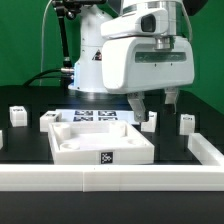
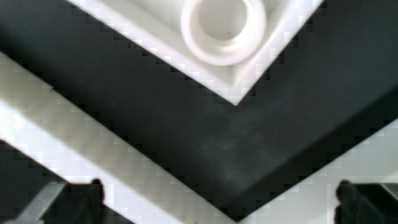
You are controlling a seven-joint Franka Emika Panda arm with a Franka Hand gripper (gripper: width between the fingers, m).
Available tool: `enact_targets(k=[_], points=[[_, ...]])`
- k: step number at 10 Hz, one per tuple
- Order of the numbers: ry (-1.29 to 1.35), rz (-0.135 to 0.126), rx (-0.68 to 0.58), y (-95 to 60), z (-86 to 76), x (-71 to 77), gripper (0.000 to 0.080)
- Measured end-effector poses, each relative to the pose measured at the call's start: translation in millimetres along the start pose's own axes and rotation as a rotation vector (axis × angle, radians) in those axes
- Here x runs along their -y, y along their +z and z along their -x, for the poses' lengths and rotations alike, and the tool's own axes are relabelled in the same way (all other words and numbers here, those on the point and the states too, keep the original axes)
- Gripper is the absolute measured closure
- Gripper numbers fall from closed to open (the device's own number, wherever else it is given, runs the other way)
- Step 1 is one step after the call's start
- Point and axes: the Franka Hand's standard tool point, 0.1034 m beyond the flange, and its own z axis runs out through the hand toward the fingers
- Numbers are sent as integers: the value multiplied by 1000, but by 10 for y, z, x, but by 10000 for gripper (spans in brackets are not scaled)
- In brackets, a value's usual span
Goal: Assemble one leg
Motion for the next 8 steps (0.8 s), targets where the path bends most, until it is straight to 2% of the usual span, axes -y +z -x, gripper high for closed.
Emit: enact_targets(k=[2,5,6,8], points=[[-226,-16,38,56,239,75,150],[-492,-72,156,85,447,64,150],[-506,-67,171,72,511,-14,150],[-503,-67,171,82,511,-2,150]])
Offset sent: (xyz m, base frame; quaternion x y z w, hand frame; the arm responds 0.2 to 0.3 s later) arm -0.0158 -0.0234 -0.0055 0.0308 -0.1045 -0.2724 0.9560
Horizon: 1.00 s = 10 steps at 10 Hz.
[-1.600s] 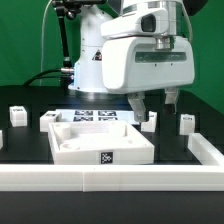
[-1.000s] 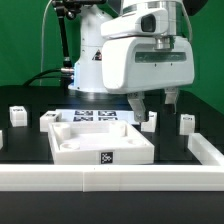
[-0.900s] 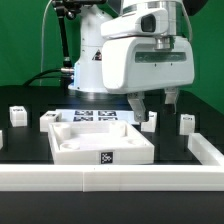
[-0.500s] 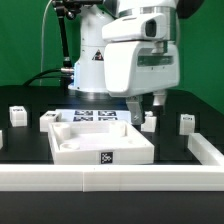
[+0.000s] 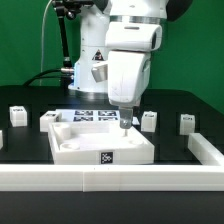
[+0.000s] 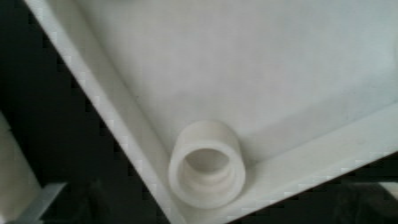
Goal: Assemble one leg
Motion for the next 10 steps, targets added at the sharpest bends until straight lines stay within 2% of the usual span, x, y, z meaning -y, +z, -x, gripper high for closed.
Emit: enact_targets(k=[2,3,4,6,8,10], points=[[-2,-2,1,7,5,9,150],[-114,-5,1,40,40,48,150],[-254,12,6,72,104,84,150],[-344,1,32,94,254,142,150],[-337,0,32,102,253,152,150],[-338,-11,32,134,273,233,150]])
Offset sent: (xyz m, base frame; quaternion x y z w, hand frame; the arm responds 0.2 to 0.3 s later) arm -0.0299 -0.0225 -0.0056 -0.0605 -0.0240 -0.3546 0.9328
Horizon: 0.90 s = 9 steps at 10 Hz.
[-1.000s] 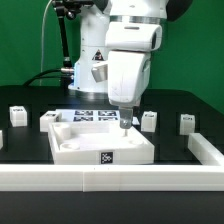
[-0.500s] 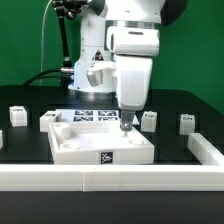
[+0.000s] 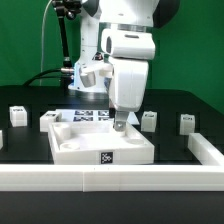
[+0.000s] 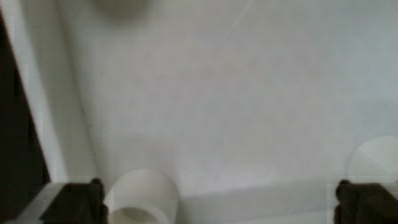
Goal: Assemble one leg
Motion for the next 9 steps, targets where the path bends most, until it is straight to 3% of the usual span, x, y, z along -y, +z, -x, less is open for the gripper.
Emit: enact_targets(k=[1,3,6,9], points=[[-13,-2,-2,20,2,64,150],[-47,-24,-9,94,109,343,150],[-45,-24,-26,164,240,744,150],[-46,-35,-44,331,296,947,150]])
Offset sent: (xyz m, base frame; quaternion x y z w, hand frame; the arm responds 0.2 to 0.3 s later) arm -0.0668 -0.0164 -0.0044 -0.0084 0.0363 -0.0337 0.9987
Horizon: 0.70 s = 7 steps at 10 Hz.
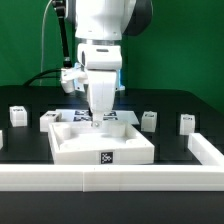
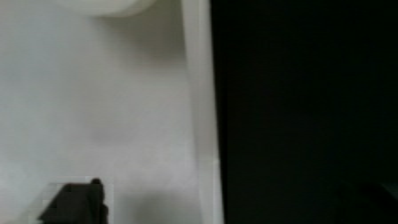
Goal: Assemble one leg
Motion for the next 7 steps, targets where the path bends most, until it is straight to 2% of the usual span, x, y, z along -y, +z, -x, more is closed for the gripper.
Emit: enact_targets(k=[3,6,7], points=[[-8,-8,-7,116,-1,-2,150],[10,-10,-8,123,-2,10,164],[10,-10,-8,124,-2,11,352]])
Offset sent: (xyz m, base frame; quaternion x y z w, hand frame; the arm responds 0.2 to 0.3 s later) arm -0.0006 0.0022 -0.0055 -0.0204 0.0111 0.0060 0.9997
